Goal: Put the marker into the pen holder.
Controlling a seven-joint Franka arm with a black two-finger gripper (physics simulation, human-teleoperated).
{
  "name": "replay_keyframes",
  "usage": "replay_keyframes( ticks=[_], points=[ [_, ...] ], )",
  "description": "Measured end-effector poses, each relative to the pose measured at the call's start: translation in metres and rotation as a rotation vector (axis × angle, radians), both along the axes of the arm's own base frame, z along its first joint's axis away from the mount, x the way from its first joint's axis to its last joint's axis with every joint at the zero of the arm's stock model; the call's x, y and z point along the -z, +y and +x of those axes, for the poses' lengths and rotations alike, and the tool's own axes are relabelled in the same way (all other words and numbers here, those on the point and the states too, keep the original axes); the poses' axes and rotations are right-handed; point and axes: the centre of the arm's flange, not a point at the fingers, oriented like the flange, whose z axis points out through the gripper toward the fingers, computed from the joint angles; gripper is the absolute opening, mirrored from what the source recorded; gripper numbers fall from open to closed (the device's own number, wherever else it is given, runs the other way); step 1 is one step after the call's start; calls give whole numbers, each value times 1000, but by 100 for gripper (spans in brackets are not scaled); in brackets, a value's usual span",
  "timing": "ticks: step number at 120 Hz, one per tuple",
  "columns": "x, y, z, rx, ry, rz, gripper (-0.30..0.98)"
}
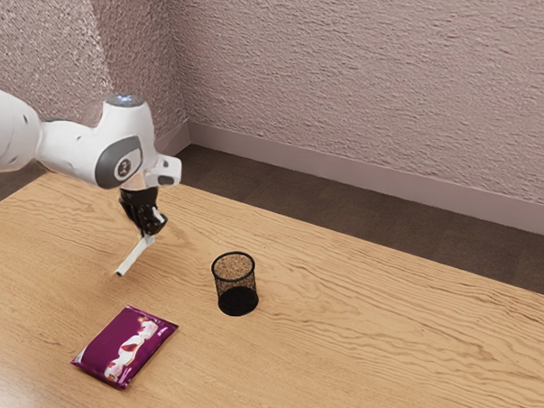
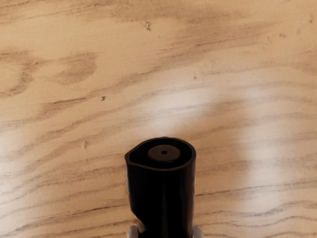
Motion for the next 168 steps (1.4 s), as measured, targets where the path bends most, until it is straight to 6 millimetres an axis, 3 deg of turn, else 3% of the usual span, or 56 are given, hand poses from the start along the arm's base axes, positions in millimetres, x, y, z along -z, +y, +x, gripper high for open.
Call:
replay_keyframes(
  ticks=[8, 21, 32, 52, 60, 77, 107, 134, 153, 160, 168],
  points=[
    [-24, -35, 13, 68, -88, 14, -10],
    [-82, -82, 22, 186, -234, 96, -10],
    [-108, -112, 25, 247, -340, 134, -10],
    [-137, -177, -5, 311, -478, 136, -10],
    [-140, -201, -19, 326, -512, 133, -10],
    [-128, -244, -49, 305, -533, 90, -10],
    [-116, -312, -84, 261, -573, -7, -10],
    [-105, -330, -88, 274, -615, -14, -10],
    [-106, -328, -100, 252, -637, -23, -10],
    [-107, -306, -100, 201, -640, -13, -10],
    [-106, -239, -87, 63, -640, 23, -10]
  ],
)
